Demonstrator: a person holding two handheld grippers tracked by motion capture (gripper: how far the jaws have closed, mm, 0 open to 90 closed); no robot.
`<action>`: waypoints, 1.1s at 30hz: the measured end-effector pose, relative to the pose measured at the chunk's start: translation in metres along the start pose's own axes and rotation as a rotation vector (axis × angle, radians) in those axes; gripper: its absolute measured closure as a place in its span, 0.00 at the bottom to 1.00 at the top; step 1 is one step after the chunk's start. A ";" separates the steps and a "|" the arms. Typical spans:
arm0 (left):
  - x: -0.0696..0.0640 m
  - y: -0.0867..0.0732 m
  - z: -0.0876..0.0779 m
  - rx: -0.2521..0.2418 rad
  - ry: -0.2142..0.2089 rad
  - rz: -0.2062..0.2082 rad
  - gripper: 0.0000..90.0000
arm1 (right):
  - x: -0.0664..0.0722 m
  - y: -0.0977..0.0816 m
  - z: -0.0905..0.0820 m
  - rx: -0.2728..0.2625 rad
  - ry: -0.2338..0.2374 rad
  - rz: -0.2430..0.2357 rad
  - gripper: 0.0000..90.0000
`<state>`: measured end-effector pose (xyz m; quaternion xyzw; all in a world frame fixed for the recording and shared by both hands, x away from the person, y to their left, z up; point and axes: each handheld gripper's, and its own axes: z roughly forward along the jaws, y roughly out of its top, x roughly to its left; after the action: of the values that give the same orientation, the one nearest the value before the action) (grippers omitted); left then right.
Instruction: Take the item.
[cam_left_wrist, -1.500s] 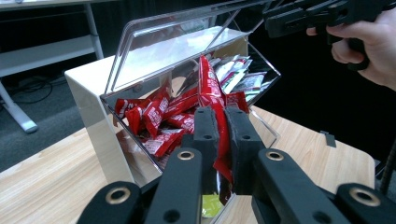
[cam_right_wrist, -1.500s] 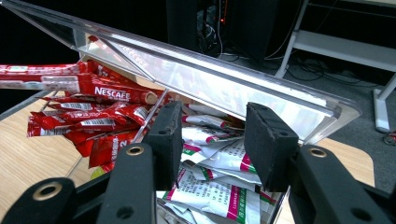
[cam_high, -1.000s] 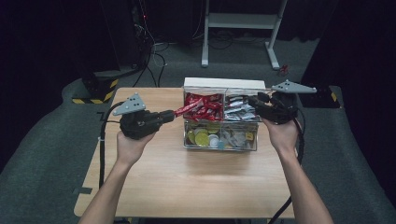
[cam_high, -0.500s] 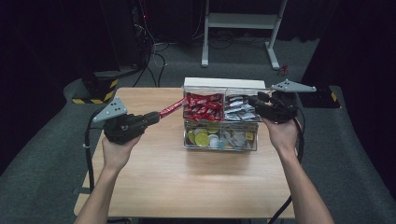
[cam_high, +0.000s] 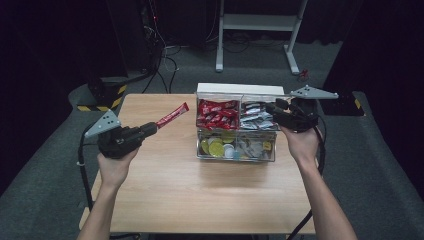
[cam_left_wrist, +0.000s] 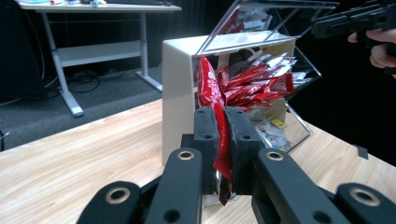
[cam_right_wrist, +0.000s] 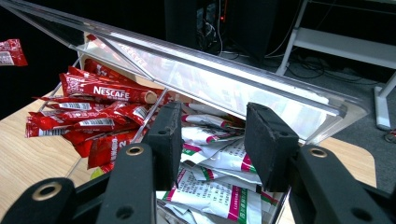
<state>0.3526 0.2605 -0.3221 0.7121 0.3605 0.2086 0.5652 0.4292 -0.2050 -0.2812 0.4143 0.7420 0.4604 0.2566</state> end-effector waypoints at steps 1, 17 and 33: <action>0.001 -0.002 -0.001 0.002 0.006 -0.003 0.93 | 0.000 0.000 0.000 0.000 -0.001 0.000 0.63; 0.016 -0.036 -0.008 0.018 0.074 -0.056 0.93 | 0.000 0.000 0.001 0.008 -0.002 -0.003 0.63; 0.024 -0.075 0.000 0.051 0.122 -0.103 0.93 | 0.000 0.000 0.001 0.008 -0.003 -0.001 0.63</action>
<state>0.3473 0.2862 -0.3967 0.6927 0.4356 0.2132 0.5339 0.4297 -0.2042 -0.2818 0.4156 0.7436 0.4567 0.2565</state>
